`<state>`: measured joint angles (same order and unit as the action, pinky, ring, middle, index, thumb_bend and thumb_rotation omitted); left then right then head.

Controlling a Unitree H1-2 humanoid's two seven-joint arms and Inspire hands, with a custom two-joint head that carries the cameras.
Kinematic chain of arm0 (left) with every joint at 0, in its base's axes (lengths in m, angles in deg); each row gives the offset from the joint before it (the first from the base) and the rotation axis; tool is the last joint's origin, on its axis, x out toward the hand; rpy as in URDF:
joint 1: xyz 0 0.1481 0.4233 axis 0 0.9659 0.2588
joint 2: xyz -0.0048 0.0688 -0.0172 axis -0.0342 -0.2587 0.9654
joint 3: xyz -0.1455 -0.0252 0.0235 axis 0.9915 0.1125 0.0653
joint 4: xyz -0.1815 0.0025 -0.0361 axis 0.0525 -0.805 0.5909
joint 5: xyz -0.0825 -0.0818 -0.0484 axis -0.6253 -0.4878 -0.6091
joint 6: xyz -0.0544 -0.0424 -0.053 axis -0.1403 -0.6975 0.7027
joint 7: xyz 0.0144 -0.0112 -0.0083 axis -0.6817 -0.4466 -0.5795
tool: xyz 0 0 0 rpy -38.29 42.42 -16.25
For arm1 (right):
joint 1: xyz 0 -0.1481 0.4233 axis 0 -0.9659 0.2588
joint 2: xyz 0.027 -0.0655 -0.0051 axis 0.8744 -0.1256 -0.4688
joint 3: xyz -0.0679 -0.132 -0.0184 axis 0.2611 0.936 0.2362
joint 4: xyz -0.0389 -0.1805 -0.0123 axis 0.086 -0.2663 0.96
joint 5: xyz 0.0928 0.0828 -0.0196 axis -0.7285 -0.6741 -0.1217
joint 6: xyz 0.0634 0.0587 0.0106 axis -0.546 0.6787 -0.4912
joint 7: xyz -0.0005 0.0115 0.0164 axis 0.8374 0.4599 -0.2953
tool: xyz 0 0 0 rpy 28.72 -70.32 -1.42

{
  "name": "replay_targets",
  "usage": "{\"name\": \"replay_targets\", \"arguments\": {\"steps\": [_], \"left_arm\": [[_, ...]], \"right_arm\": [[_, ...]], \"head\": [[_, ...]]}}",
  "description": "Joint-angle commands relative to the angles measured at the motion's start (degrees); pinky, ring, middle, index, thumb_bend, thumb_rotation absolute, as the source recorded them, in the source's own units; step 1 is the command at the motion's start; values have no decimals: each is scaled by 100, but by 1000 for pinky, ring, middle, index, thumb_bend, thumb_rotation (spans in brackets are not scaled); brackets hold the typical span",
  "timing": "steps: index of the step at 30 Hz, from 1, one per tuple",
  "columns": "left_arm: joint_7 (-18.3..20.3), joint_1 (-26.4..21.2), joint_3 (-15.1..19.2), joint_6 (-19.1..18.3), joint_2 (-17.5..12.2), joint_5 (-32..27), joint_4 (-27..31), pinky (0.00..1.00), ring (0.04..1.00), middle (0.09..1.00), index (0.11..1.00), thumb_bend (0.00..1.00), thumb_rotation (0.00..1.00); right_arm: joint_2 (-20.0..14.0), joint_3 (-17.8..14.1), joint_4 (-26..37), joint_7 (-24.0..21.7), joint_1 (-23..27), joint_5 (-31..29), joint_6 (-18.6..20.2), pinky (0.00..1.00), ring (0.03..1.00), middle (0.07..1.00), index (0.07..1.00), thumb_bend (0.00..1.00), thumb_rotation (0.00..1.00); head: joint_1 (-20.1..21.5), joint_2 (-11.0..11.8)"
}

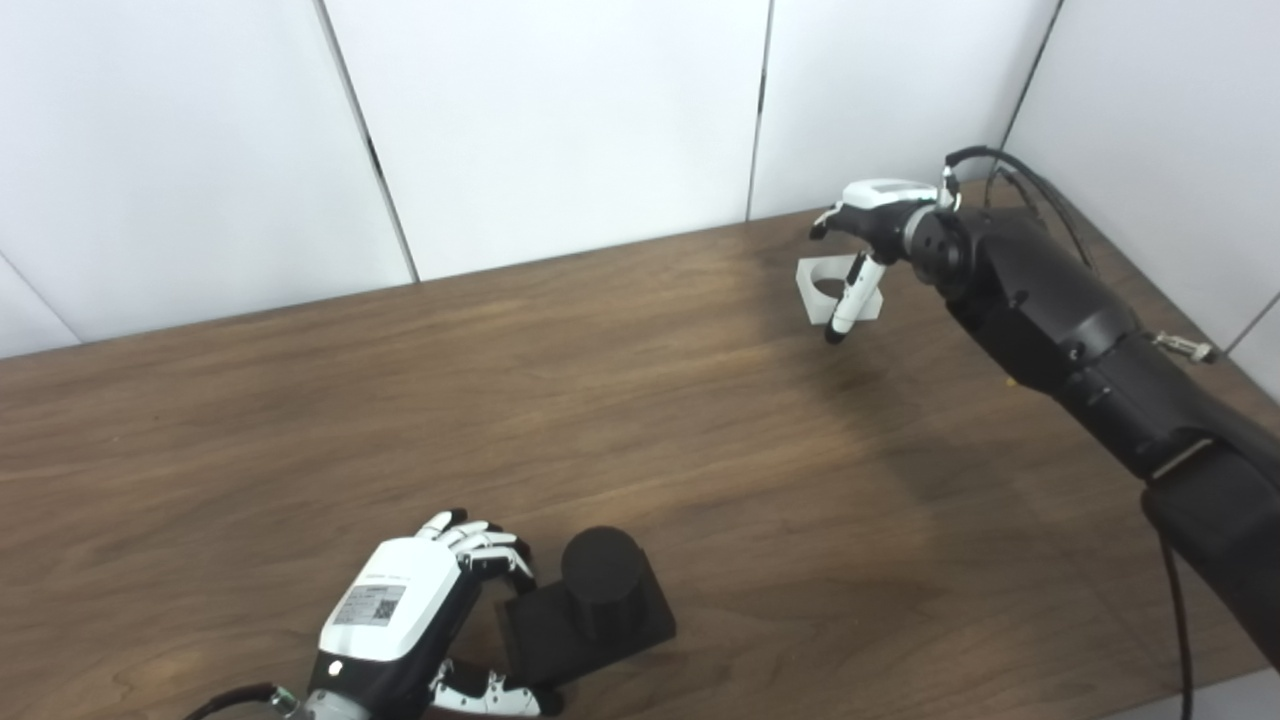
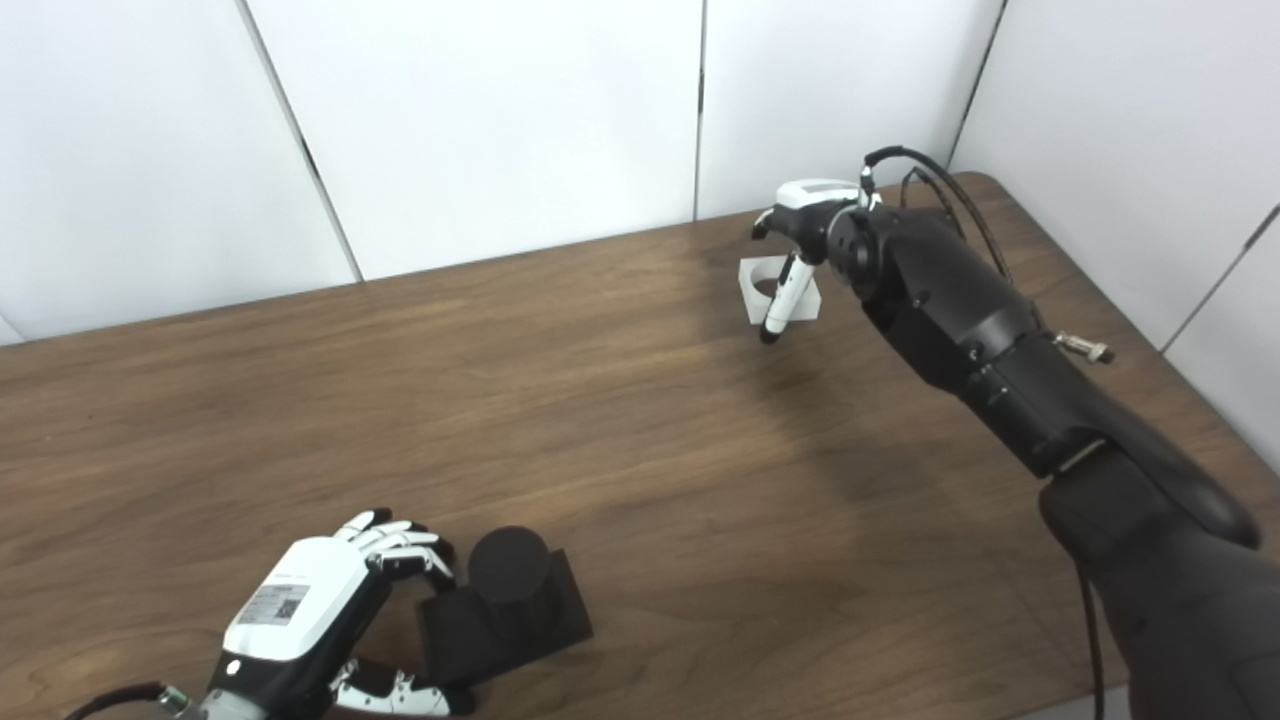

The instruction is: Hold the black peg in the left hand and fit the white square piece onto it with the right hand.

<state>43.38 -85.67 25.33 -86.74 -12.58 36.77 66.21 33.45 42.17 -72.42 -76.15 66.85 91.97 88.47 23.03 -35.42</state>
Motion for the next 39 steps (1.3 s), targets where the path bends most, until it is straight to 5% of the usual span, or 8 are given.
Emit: {"name": "replay_targets", "arguments": {"steps": [1, 39], "left_arm": [[290, 114, -88, -42, -114, 251, -159, 942, 854, 781, 488, 517, 48], [462, 94, 25, -137, -79, 225, -23, 930, 850, 776, 488, 517, 47]], "right_arm": [[-124, -63, 23, 198, 290, 89, -137, 1000, 1000, 1000, 882, 1000, 255], [-126, -15, -603, 1436, 61, 164, -1036, 926, 979, 927, 740, 883, 278]], "head": [[-3, -16], [-79, -41]]}}
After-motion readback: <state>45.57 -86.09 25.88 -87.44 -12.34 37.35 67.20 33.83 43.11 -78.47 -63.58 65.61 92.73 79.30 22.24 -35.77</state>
